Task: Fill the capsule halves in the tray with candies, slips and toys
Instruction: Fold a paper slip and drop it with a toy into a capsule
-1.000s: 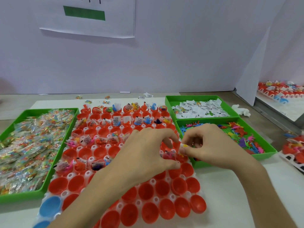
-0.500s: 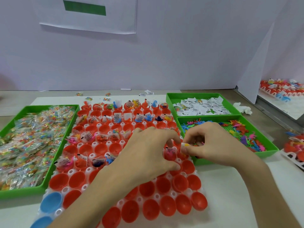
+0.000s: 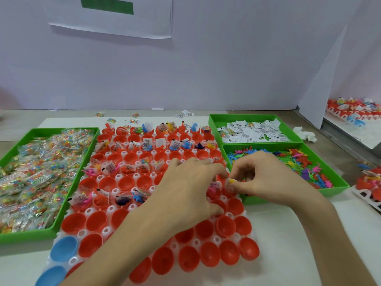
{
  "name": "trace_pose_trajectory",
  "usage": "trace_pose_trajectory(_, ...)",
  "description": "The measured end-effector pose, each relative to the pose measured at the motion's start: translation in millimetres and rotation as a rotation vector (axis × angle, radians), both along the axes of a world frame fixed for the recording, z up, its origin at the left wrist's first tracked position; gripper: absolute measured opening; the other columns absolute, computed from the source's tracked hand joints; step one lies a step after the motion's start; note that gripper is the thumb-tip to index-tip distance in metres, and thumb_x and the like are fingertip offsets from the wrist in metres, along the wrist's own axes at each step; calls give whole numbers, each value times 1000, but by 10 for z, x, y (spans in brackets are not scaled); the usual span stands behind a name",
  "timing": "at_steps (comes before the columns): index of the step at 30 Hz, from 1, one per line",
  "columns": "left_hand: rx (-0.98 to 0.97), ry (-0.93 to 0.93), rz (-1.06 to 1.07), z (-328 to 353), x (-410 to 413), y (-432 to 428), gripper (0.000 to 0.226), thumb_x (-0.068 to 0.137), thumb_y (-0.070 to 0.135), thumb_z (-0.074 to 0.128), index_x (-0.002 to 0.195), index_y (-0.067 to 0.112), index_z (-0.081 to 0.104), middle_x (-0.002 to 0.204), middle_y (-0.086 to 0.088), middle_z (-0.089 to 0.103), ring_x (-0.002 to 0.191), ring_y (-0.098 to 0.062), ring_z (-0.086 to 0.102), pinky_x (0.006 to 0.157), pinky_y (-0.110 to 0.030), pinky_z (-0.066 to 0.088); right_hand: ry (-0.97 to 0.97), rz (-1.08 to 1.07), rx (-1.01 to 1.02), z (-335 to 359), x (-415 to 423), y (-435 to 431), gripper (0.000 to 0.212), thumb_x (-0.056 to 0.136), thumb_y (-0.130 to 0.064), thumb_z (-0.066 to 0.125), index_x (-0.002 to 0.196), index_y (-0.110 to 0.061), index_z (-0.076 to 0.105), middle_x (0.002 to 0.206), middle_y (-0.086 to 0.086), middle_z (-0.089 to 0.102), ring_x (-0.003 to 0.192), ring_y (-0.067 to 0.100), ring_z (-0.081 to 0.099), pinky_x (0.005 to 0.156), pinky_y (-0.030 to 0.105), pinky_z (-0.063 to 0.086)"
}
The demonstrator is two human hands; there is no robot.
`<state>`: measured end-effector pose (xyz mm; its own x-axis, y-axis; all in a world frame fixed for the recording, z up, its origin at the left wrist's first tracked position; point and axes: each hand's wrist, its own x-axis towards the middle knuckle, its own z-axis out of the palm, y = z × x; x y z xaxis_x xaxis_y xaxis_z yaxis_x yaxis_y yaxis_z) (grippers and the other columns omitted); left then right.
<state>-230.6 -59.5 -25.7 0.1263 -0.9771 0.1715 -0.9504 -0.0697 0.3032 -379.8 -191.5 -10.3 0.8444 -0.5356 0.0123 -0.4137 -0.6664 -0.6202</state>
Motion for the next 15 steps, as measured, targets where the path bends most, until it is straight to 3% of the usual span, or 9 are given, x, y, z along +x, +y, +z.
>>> trace_pose_trajectory(5, -10, -15, -3, -5, 0, 15, 62, 74, 59, 75, 128, 43, 49, 120, 19, 55, 114, -9, 47, 94, -38, 34, 32, 30, 83, 12, -50, -33, 12, 78, -26, 85, 70, -25, 76, 57, -9, 61, 51, 1, 46, 52, 16, 35)
trace_pose_trajectory(10, 4, -29, -7, -12, 3, 1, 58, 75, 61, 74, 127, 43, 55, 120, 17, 54, 113, -11, 46, 92, -37, 33, 44, 35, 107, 42, -70, -27, 7, 79, -32, 83, 77, -27, 79, 73, 0, 73, 59, 13, 58, 63, 36, 50)
trace_pose_trajectory(15, 24, -51, -16, -32, 15, -7, 60, 77, 63, 72, 132, 46, 55, 121, 14, 52, 113, -12, 43, 93, -38, 32, 38, 57, 84, 56, -98, -37, 7, 86, -26, 77, 80, -26, 80, 75, -5, 75, 68, 9, 69, 67, 27, 56)
